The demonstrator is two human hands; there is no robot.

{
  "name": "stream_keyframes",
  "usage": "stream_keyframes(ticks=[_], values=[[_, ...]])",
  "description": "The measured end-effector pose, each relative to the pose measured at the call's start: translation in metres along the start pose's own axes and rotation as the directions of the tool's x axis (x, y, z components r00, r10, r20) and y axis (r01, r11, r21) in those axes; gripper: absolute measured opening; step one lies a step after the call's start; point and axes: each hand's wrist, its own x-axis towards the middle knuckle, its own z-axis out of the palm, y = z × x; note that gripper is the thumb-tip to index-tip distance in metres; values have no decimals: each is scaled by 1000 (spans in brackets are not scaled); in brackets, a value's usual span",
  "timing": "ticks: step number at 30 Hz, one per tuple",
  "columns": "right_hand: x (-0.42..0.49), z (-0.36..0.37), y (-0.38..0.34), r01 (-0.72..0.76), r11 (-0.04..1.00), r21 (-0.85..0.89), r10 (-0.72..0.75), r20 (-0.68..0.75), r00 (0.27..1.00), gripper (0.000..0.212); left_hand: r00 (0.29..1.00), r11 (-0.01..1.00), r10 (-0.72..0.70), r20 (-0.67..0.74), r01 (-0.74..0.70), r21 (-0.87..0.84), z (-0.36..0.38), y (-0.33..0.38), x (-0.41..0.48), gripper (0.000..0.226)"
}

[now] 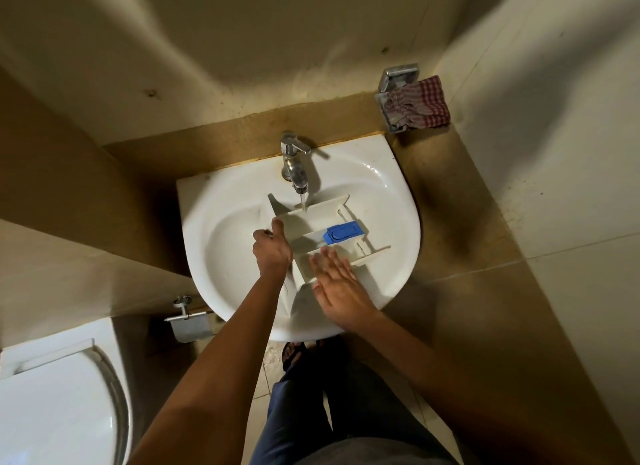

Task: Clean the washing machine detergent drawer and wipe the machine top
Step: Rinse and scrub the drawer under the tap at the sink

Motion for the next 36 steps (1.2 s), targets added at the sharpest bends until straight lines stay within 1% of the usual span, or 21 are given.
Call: stream_keyframes(ticks=[2, 3, 6, 9, 11, 13, 14, 15, 16, 17, 18, 19, 20, 21, 22, 23, 25, 27, 29, 30, 36], values=[[2, -6, -3, 156, 987, 35, -159, 82, 984, 39, 1000, 1000, 4, -1, -4, 1, 0, -1, 1, 56], [5, -10, -1, 185, 982, 36, -187, 99, 977, 41, 1000, 1000, 5, 2, -5, 0, 0, -1, 1, 56], [18, -21, 16, 160, 985, -69, -149, 151, 977, 54, 1000, 1000, 6, 6, -6, -7, -1, -1, 1, 56], [25, -28, 37, 164, 976, -145, -133, 205, 970, 52, 1000, 1000, 4, 2, -4, -11, -2, 0, 0, 55], [27, -36, 52, 118, 983, -139, -87, 209, 974, 52, 1000, 1000, -1, 9, 1, -12, -2, -1, 1, 56], [27, -43, 69, -54, 995, -81, 66, 147, 987, 52, 1000, 1000, -2, 13, 3, -12, -2, -1, 1, 56], [27, -47, 75, -153, 987, -42, 156, 81, 984, 50, 1000, 1000, -1, 13, 1, -14, -1, -2, 2, 56], [29, -49, 77, -227, 974, 15, 227, -39, 973, 46, 1000, 1000, 0, 14, 0, -16, -1, -3, 2, 56], [34, -49, 77, -283, 952, 117, 300, -171, 939, 39, 1000, 1000, -1, 13, 1, -19, 0, -3, 3, 56], [43, -50, 73, -317, 901, 296, 396, -261, 880, 31, 1000, 1000, -5, 12, 5, -22, 0, -3, 3, 56], [56, -51, 67, -310, 793, 525, 501, -271, 822, 24, 1000, 1000, -5, 11, 6, -26, 0, -3, 3, 55], [72, -54, 60, -265, 613, 744, 580, -196, 791, 18, 1000, 1000, -3, 9, 4, -29, 0, -3, 3, 55], [89, -58, 51, -235, 382, 894, 619, -59, 783, 16, 1000, 999, 2, 7, -2, -32, 0, -4, 3, 55], [104, -63, 42, -222, 164, 961, 604, 80, 793, 15, 1000, 999, 10, 3, -9, -35, 0, -5, 4, 54], [118, -66, 34, -234, 0, 972, 564, 193, 803, 14, 1000, 999, 16, -1, -16, -38, 0, -5, 4, 53], [131, -67, 27, -260, -116, 958, 517, 282, 808, 13, 1000, 999, 22, -2, -22, -41, 1, -5, 4, 51], [152, -67, 14, -325, -299, 897, 415, 429, 802, 17, 1000, 999, 30, -5, -30, -44, 2, -6, 5, 48], [168, -66, 5, -339, -480, 810, 341, 527, 778, 23, 999, 999, 38, -8, -39, -38, 2, -6, 6, 48], [178, -66, 0, -324, -595, 736, 304, 579, 756, 26, 999, 999, 40, -9, -40, -34, 2, -6, 6, 48], [181, -66, -2, -322, -623, 713, 297, 596, 746, 27, 999, 999, 40, -11, -40, -33, 2, -7, 6, 47], [185, -68, -1, -318, -692, 648, 257, 633, 730, 30, 1000, 999, 29, -6, -29, -31, 2, -5, 5, 48]])
